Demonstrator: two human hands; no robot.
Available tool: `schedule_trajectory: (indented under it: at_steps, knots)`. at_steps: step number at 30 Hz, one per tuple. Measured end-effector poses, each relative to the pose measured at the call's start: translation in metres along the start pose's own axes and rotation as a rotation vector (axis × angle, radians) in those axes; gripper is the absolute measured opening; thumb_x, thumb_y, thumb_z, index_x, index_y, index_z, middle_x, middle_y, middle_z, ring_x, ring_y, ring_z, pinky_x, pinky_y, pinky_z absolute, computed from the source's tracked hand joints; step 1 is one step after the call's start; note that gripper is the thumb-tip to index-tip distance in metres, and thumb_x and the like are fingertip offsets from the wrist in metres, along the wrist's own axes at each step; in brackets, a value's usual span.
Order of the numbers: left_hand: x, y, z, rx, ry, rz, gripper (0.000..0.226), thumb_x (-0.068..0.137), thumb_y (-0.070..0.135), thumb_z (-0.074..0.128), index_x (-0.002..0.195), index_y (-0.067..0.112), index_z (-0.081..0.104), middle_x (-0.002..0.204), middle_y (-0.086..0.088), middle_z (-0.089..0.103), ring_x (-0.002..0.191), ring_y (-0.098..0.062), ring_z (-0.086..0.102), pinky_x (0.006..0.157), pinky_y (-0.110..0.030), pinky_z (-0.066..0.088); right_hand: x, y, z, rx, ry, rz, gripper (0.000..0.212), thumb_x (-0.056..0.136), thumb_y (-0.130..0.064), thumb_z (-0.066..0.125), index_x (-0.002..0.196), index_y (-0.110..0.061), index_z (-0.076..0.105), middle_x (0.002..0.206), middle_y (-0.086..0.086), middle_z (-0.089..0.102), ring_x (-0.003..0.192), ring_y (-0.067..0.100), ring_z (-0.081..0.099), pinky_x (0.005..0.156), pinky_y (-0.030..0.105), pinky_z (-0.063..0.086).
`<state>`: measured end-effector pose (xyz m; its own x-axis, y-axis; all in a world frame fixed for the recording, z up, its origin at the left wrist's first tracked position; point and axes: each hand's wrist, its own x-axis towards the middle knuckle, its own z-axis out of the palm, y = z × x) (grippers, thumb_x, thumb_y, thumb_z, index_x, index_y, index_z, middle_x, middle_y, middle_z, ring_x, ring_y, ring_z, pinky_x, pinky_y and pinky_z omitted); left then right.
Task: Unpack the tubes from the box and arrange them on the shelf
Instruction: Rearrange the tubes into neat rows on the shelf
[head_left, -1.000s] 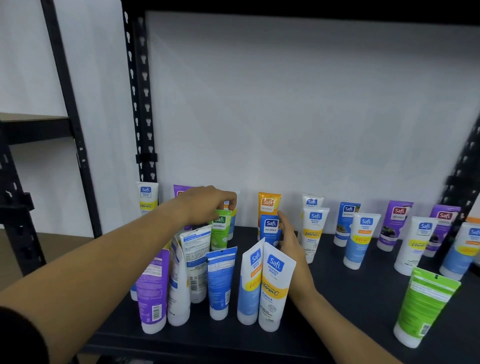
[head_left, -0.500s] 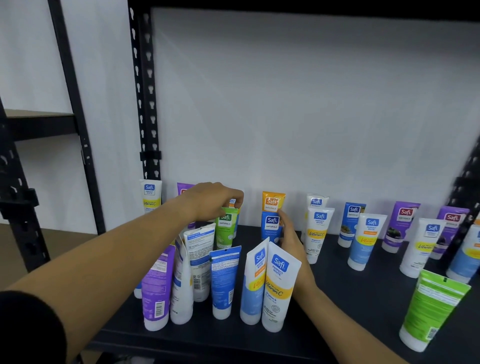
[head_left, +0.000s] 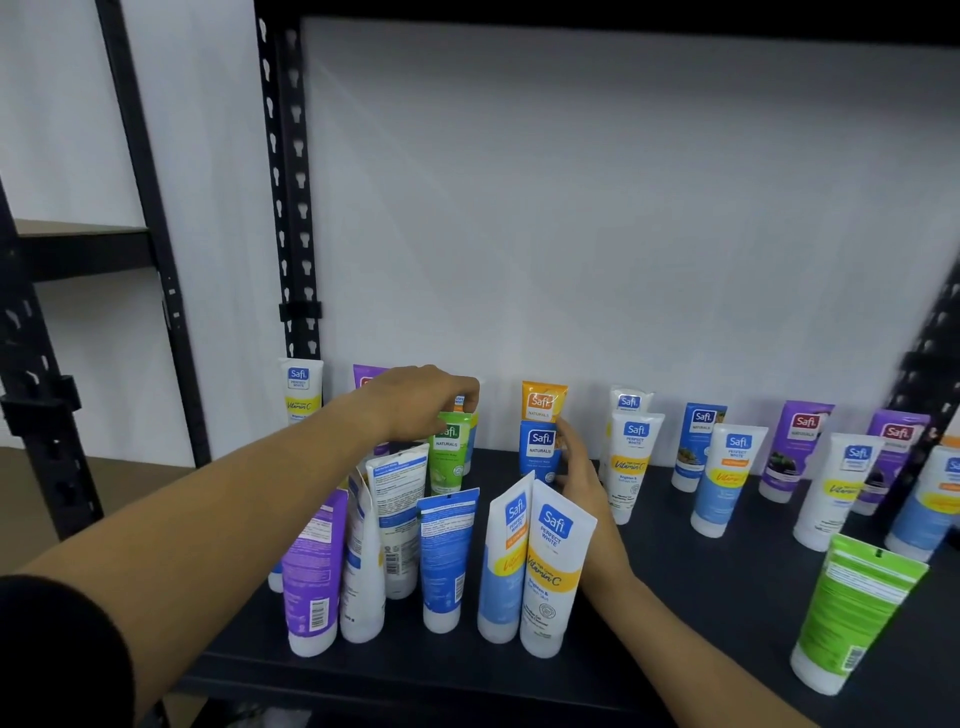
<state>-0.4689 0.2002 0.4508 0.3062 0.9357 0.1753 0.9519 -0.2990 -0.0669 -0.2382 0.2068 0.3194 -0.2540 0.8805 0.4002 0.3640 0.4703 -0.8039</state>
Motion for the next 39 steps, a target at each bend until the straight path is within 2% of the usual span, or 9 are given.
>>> schedule_trajectory:
  at_steps: [4,7,10,12,15,22,26,32,39]
  knots:
    - [-0.003,0.001,-0.004,-0.021,0.006,-0.01,0.031,0.094,0.023,0.06,0.123,0.028,0.051,0.117,0.001,0.063,0.098,-0.016,0.056,0.075,-0.028,0.041,-0.014,0.001,-0.009,-0.057,0.118,-0.004,0.078,0.097,-0.027,0.064,0.14,-0.066,0.013,0.14,-0.012,0.049,0.116,0.009,0.059,0.093,0.045,0.057]
    - [-0.006,0.002,-0.007,-0.017,0.022,-0.03,0.033,0.095,0.023,0.059,0.126,0.029,0.051,0.116,0.002,0.062,0.095,-0.015,0.055,0.074,-0.028,0.041,-0.022,0.005,-0.019,-0.174,0.339,-0.023,0.07,0.099,-0.016,0.059,0.15,-0.044,0.021,0.128,-0.011,0.05,0.099,0.006,0.06,0.087,0.041,0.058]
    - [-0.006,0.003,-0.007,-0.004,0.023,-0.044,0.031,0.095,0.024,0.058,0.125,0.031,0.052,0.115,0.002,0.063,0.096,-0.015,0.056,0.074,-0.028,0.042,-0.022,0.012,-0.033,-0.176,0.584,-0.02,0.069,0.094,-0.009,0.064,0.149,-0.03,0.028,0.139,-0.001,0.044,0.12,0.015,0.053,0.091,0.038,0.055]
    - [-0.004,0.004,-0.006,-0.002,0.015,-0.049,0.035,0.095,0.025,0.059,0.127,0.033,0.049,0.115,0.003,0.063,0.094,-0.015,0.056,0.072,-0.028,0.041,-0.02,0.018,-0.039,-0.208,0.642,0.019,0.076,0.089,-0.011,0.071,0.15,-0.028,0.027,0.146,0.001,0.037,0.134,0.021,0.043,0.099,0.043,0.052]
    - [0.0,0.005,-0.005,0.017,0.004,-0.049,0.042,0.093,0.026,0.061,0.128,0.039,0.042,0.115,0.005,0.062,0.093,-0.015,0.057,0.07,-0.027,0.041,-0.013,0.023,-0.043,-0.26,0.614,0.038,0.085,0.085,-0.015,0.077,0.15,-0.027,0.024,0.151,0.004,0.031,0.141,0.025,0.034,0.104,0.045,0.046]
    - [0.007,0.009,-0.002,0.105,-0.022,-0.03,0.034,0.092,0.02,0.058,0.115,0.039,0.042,0.107,0.003,0.062,0.088,-0.016,0.058,0.067,-0.029,0.046,-0.002,0.031,-0.043,-0.231,0.484,0.107,0.099,0.083,-0.014,0.079,0.15,-0.042,0.011,0.154,0.001,0.031,0.136,0.023,0.045,0.097,0.045,0.052]
    - [0.007,0.008,0.005,0.111,-0.063,-0.029,0.033,0.092,0.021,0.06,0.114,0.037,0.043,0.106,0.002,0.062,0.087,-0.017,0.058,0.066,-0.029,0.046,0.0,0.035,-0.043,-0.268,0.422,0.158,0.095,0.089,-0.017,0.073,0.155,-0.036,0.007,0.152,0.001,0.038,0.132,0.025,0.05,0.096,0.047,0.052]
    - [0.008,0.008,0.007,0.115,-0.05,-0.038,0.026,0.095,0.024,0.06,0.114,0.035,0.045,0.099,0.005,0.058,0.086,-0.015,0.057,0.064,-0.026,0.041,-0.002,0.035,-0.043,-0.311,0.43,0.153,0.091,0.091,-0.012,0.069,0.156,-0.034,0.009,0.148,0.003,0.041,0.13,0.026,0.053,0.094,0.045,0.053]
    - [0.008,0.01,0.008,0.142,-0.042,-0.044,0.024,0.096,0.023,0.057,0.111,0.035,0.044,0.094,0.005,0.054,0.085,-0.016,0.056,0.07,-0.031,0.048,-0.01,0.036,-0.046,-0.303,0.418,0.146,0.092,0.091,-0.012,0.07,0.155,-0.035,0.007,0.146,0.003,0.042,0.13,0.026,0.052,0.096,0.046,0.052]
